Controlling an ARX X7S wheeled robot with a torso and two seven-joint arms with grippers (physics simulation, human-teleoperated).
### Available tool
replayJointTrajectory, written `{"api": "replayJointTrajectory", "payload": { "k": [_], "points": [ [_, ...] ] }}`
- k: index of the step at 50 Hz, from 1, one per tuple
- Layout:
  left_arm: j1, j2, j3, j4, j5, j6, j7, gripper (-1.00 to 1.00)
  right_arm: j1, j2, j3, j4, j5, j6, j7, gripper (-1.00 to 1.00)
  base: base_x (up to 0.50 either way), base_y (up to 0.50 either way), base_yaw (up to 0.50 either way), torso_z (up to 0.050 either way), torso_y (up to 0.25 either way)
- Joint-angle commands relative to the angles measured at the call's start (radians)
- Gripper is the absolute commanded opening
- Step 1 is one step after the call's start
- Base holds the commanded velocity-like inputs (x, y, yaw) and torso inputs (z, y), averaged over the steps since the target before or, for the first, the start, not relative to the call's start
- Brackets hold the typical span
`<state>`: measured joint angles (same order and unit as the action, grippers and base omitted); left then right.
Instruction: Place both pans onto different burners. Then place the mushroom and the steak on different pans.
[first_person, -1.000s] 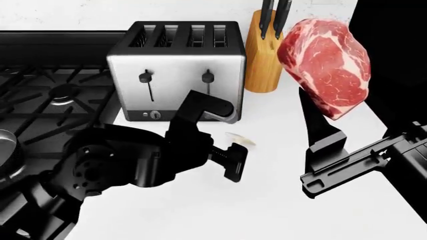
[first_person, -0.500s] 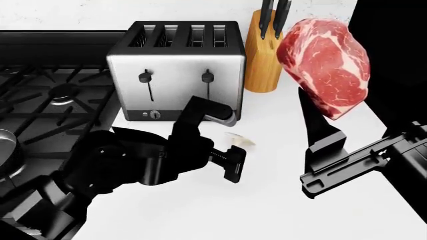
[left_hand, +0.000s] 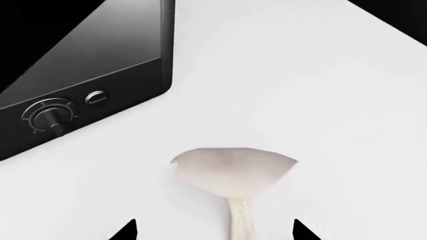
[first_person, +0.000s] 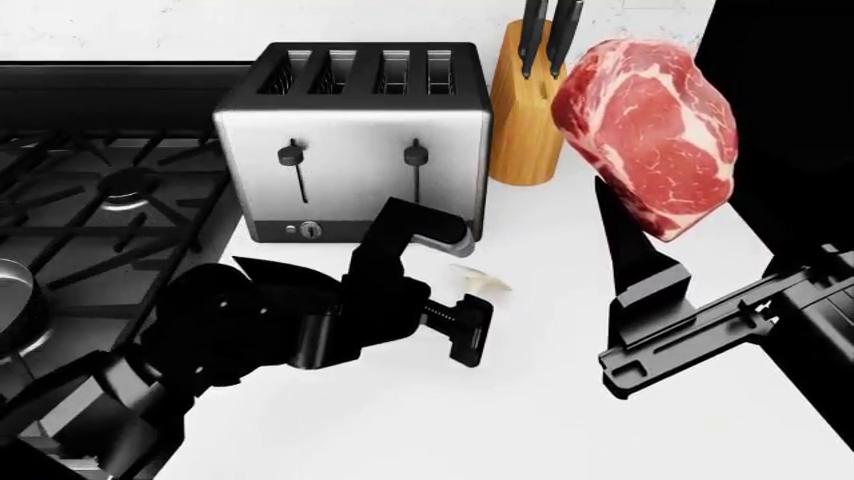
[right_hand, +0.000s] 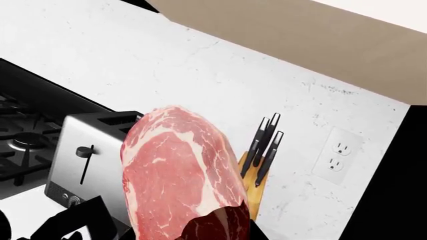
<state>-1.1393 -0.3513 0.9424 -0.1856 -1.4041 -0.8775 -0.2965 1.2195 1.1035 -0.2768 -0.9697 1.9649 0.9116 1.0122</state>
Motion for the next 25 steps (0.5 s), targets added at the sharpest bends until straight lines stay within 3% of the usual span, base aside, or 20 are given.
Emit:
{"api": "replayJointTrajectory", "payload": {
  "k": [1,9,10,25],
  "points": [
    [0.011,0.011,0.023,-0.027,0.008,0.003,0.029,1.00,-0.004,-0.002,0.017,0.000,-0.017,0.008,-0.007,-1.00,0.00,0.00,0.00,0.000,0.000],
    [0.013,0.015,0.036,-0.039,0.017,0.000,0.041,1.00,-0.004,-0.004,0.018,0.001,-0.015,0.010,-0.005,-1.00,0.00,0.00,0.00,0.000,0.000],
    [0.016,0.014,0.035,-0.039,0.015,0.000,0.034,-1.00,-0.004,-0.005,0.018,0.002,-0.016,0.011,-0.006,-1.00,0.00,0.00,0.00,0.000,0.000],
    [0.036,0.004,0.023,-0.016,-0.011,-0.002,-0.016,-1.00,-0.014,-0.002,0.032,-0.004,-0.015,0.008,-0.008,-1.00,0.00,0.00,0.00,0.000,0.000]
  ]
}}
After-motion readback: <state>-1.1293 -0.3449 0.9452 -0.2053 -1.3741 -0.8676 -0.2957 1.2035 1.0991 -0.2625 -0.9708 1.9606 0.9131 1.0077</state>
